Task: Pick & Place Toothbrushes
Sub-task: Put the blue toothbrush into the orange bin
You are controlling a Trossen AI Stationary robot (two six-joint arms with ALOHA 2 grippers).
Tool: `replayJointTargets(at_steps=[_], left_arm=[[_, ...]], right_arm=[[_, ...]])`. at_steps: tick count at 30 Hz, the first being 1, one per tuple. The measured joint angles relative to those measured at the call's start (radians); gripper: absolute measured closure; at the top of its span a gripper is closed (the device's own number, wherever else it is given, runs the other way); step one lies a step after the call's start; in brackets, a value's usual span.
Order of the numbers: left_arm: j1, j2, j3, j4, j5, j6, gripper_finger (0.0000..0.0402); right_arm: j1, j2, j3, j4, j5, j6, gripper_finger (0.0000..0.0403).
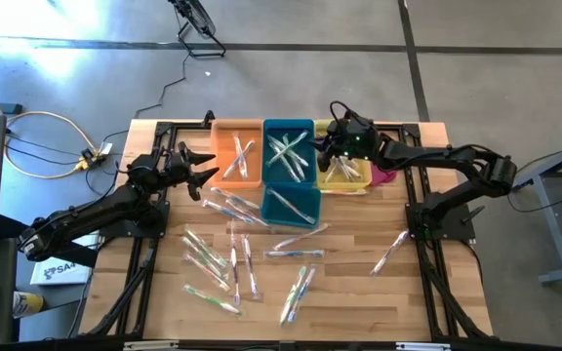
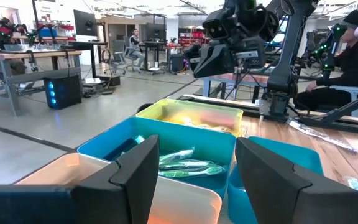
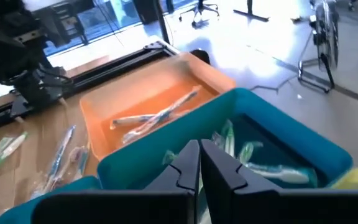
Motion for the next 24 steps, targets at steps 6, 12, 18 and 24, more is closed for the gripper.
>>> replayJointTargets(at_steps=[6, 12, 18, 24], left_arm=[[0.0, 0.0, 0.0, 0.0, 0.0, 0.0, 0.0196], [0.0, 0.0, 0.0, 0.0, 0.0, -0.003, 0.0196], [0.0, 0.0, 0.0, 0.0, 0.0, -0.156, 0.0196], [0.0, 0.0, 0.0, 0.0, -0.004, -0.185, 0.0196]], right_arm=[[0.0, 0.0, 0.0, 0.001, -0.04, -0.056, 0.0396], [0.0, 0.0, 0.0, 0.0, -0.04, -0.082, 0.0396], [0.0, 0.0, 0.0, -0.001, -0.04, -0.105, 0.0396], [0.0, 0.0, 0.0, -0.001, -0.04, -0.111, 0.0396]])
